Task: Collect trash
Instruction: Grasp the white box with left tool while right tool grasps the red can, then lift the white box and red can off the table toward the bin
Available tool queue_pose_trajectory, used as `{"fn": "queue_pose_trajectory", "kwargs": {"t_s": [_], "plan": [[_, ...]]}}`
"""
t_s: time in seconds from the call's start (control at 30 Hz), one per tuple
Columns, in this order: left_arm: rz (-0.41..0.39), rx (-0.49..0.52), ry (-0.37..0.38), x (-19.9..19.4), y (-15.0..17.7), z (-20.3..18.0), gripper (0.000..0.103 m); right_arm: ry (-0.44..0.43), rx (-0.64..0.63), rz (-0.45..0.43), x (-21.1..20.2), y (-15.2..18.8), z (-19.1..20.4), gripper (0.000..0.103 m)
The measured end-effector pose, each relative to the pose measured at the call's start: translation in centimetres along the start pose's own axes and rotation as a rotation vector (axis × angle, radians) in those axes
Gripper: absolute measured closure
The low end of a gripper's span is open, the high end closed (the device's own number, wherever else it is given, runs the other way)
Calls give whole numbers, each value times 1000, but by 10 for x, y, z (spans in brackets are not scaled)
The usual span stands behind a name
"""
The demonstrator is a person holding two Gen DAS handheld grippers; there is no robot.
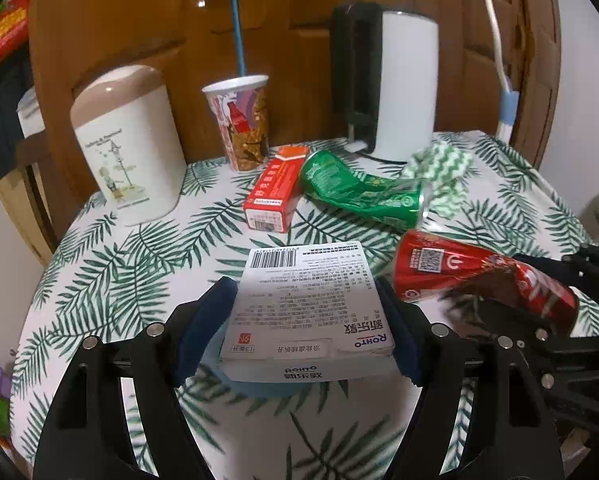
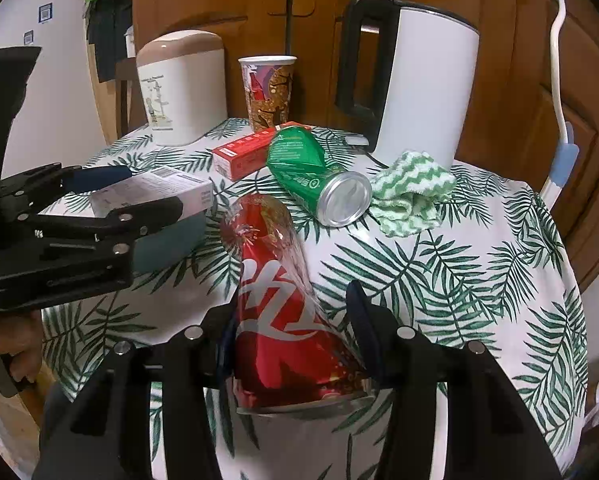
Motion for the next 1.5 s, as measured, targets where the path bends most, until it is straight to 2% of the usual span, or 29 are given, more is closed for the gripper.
{"fn": "queue_pose_trajectory", "kwargs": {"t_s": [0.33,0.73,0.87,1.03,1.5], "plan": [[-33,18,34,-47,23,-11,29,-11,2,-23,-31,14,12,61],[-20,41,68,-83,66,-24,29,-28,0,13,-42,51,34,63],[-5,45,77,-85,80,-27,29,-17,4,15,-45,53,37,61],[6,41,82,-85,86,-27,29,-4,12,56,-34,62,36,52],[25,57,90,-81,92,-32,29,-51,35,10,-46,57,35,53]]}}
Point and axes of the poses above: each gripper's, at about its wrist camera, not at the fingertips, and x roughly the way its jaws point, z to its left, y to its underside, the point moved 7 cm from there along x, roughly the way its jaws point, and after that the axes turned 9 degrees about -x, right-handed, at the moved point
